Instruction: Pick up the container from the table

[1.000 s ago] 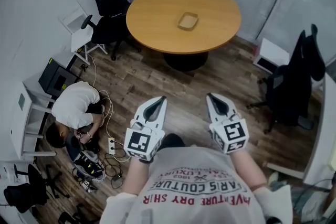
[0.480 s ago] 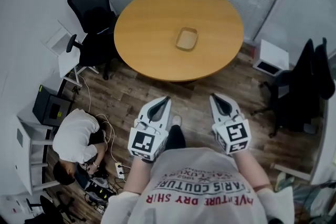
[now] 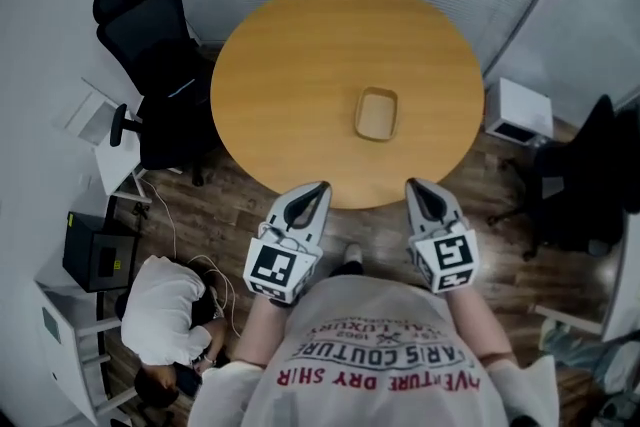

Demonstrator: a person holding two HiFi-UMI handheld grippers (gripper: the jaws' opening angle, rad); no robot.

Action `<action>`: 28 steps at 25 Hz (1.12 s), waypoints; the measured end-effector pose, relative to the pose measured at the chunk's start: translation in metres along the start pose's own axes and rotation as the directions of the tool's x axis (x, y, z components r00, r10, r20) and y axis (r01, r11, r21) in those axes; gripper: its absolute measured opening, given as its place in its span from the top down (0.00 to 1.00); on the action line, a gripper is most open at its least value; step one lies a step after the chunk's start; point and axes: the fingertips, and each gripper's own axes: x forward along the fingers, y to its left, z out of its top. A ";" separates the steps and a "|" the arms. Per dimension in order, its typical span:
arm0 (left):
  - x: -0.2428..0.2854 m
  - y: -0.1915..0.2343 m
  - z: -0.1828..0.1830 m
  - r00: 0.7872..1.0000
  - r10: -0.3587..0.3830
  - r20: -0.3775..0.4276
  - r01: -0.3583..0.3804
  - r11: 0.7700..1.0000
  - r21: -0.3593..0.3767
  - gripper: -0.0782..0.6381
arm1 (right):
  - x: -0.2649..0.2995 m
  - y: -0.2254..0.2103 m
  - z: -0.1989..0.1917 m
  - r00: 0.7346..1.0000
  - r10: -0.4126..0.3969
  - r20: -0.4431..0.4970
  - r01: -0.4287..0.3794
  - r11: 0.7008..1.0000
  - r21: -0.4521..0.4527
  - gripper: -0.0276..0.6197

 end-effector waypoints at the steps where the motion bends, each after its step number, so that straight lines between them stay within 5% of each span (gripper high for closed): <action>1: 0.005 0.008 -0.001 1.000 -0.009 -0.003 0.009 1.000 0.008 0.89 | 0.009 -0.002 0.002 1.000 -0.012 0.004 0.012 1.000 0.005 0.97; 6: 0.024 0.020 -0.004 0.998 -0.060 0.014 0.061 0.997 -0.039 0.89 | 0.042 -0.019 -0.003 0.998 -0.056 -0.027 0.058 0.996 0.067 0.97; 17: 0.088 0.073 -0.015 1.000 -0.003 -0.025 0.002 0.999 -0.047 0.89 | 0.116 -0.054 0.000 0.994 -0.023 -0.104 0.031 0.997 0.072 0.97; 23: 0.139 0.105 -0.019 0.999 0.009 -0.031 -0.011 0.999 -0.052 0.89 | 0.162 -0.080 0.000 0.997 -0.010 -0.072 0.014 0.999 0.048 0.97; 28: 0.179 0.119 -0.029 1.000 -0.002 0.000 0.002 0.997 -0.081 0.89 | 0.198 -0.124 -0.055 0.971 -0.066 -0.229 0.103 0.983 0.152 0.97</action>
